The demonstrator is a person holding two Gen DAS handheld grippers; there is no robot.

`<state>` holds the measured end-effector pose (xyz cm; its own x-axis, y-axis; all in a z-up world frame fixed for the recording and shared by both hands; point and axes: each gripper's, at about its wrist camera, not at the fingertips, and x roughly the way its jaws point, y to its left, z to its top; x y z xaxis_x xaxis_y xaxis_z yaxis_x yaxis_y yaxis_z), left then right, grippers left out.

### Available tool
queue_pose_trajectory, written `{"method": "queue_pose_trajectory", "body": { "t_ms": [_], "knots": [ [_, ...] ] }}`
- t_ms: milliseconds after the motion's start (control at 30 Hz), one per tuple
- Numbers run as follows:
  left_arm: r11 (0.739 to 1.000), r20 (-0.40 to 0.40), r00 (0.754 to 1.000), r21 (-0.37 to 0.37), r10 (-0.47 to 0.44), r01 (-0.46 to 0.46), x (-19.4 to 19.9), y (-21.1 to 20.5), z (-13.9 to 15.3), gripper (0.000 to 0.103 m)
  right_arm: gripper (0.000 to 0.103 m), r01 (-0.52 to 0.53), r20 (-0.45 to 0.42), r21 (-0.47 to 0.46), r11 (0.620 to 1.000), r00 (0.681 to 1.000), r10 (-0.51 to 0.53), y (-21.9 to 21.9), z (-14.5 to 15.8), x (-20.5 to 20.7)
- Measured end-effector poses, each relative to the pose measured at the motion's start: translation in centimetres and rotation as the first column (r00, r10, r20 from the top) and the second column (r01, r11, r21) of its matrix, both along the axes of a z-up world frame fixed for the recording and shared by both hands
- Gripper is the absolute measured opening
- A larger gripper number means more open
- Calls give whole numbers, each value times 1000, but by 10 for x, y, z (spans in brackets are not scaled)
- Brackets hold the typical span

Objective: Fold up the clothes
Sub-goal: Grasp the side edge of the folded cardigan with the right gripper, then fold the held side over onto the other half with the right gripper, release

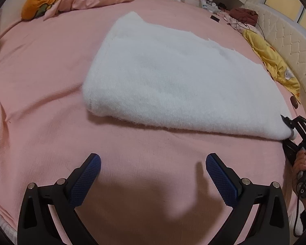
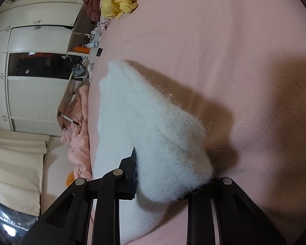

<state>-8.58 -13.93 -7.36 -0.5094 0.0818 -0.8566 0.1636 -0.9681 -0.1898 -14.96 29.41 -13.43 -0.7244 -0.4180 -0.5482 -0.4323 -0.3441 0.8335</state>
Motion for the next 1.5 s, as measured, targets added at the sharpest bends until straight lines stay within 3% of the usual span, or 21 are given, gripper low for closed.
{"method": "queue_pose_trajectory", "body": {
  "t_ms": [67, 167, 367, 400, 467, 500, 533, 667, 967, 1200, 1367, 1500],
  "knots": [
    [995, -46, 999, -98, -7, 3, -6, 6, 12, 103, 24, -1, -2, 15, 1000, 1000, 1, -1, 0, 0],
    [984, -126, 990, -177, -55, 32, -33, 19, 37, 103, 23, -12, -22, 41, 999, 1000, 13, -3, -1, 2],
    [979, -183, 979, -199, -86, 48, -132, 48, 62, 103, 23, -47, -19, 97, 994, 999, 49, -7, 2, -1],
    [976, -156, 983, -211, -93, 59, -145, 52, 54, 103, 23, -63, -17, 143, 988, 998, 67, -11, 5, -3],
    [972, -16, 994, -211, -109, 103, -174, 62, 15, 103, 23, -94, -25, 239, 966, 994, 102, -18, 11, -5],
    [968, 25, 992, -221, -120, 123, -179, 65, -5, 103, 23, -89, -33, 240, 967, 994, 100, -19, 11, -5],
    [961, -19, 992, -248, -128, 119, -175, 67, -10, 103, 23, -86, -39, 241, 967, 994, 98, -19, 10, -5],
    [953, -107, 987, -291, -118, 82, -165, 71, -10, 103, 23, -93, -43, 263, 960, 993, 107, -21, 11, -5],
    [956, -141, 983, -283, -117, 74, -161, 69, -13, 103, 23, -107, -20, 306, 946, 993, 119, -25, 19, -8],
    [958, -166, 979, -280, -116, 66, -157, 70, -15, 103, 25, -120, 26, 499, 858, 992, 123, -49, 68, -11],
    [960, -180, 977, -273, -115, 62, -155, 69, -16, 103, 24, -141, -17, 666, 733, 979, 204, -88, 116, -15],
    [961, -185, 976, -268, -114, 61, -155, 67, -16, 103, 23, -159, -21, 733, 662, 967, 255, -116, 142, -24]
  ]
}}
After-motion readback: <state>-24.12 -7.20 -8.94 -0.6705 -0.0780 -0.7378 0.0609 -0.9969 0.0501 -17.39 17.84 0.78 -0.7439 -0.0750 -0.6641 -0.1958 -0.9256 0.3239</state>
